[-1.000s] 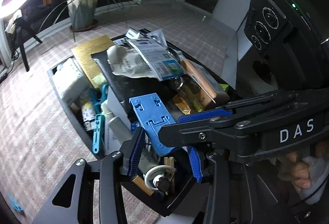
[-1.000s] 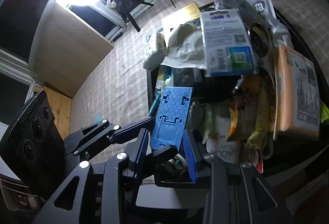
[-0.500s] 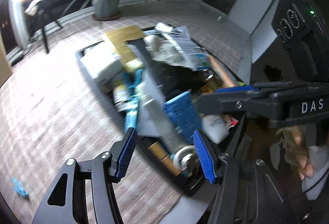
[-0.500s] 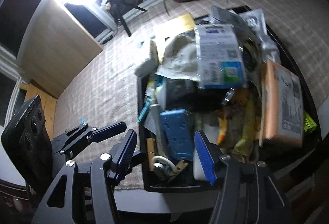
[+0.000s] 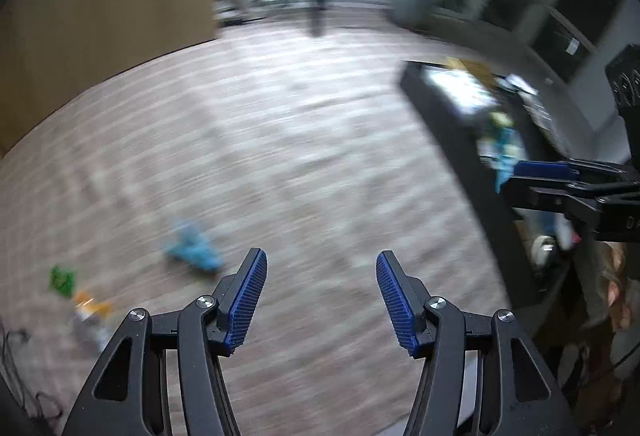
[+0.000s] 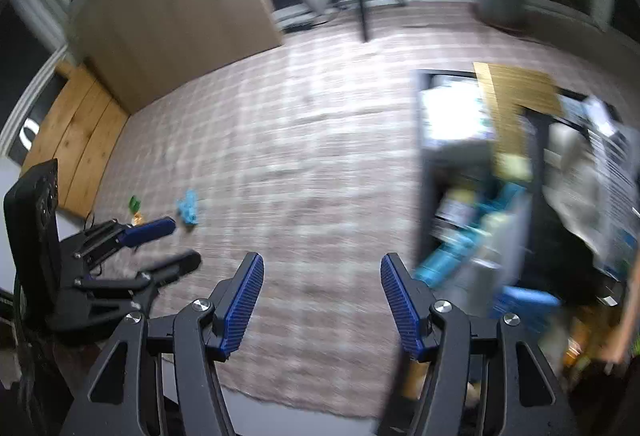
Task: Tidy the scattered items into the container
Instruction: 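Move both tools back to the snack packet and blue clothespin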
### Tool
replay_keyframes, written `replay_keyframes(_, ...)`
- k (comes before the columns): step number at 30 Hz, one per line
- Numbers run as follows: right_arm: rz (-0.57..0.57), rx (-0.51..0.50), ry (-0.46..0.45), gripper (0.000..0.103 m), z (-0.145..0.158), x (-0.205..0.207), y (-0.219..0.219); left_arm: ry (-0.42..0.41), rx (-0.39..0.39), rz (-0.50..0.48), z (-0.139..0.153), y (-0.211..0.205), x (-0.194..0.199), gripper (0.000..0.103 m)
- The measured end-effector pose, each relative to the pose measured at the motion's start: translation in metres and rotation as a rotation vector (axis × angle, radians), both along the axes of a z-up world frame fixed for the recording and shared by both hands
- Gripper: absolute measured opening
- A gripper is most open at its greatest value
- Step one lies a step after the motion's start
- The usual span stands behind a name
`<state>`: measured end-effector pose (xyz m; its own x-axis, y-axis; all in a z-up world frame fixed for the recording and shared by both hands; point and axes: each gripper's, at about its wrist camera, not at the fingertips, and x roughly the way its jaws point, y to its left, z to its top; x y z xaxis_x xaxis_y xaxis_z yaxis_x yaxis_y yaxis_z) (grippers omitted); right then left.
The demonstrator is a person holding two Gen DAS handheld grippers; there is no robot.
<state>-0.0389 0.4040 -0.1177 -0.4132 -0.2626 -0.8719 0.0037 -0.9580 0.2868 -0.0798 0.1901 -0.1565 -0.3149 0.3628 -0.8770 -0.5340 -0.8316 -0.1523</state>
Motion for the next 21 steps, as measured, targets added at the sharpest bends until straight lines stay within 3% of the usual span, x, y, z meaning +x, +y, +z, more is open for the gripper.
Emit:
replay_keyframes(6,0.124,0.017,-0.014,0.057,-0.012,-0.033,-0.066,-0.005,-0.083,0.118,-0.015,-0.082,-0.024,0.067)
replay_keyframes(11,0.216,0.037,-0.039,0.058,-0.026,-0.057,-0.117,0.007,-0.178,0.144,-0.029,-0.130,-0.037,0.069)
replay_keyframes(17,0.304,0.069,-0.086,0.060,-0.049,-0.082,-0.172,-0.034,-0.206,0.128,-0.044,-0.162,-0.049,0.071)
replay_keyframes(21,0.341,0.092,-0.115,0.060,-0.065,-0.096,-0.198,-0.050,-0.216,0.107,-0.051,-0.169,-0.056,0.079)
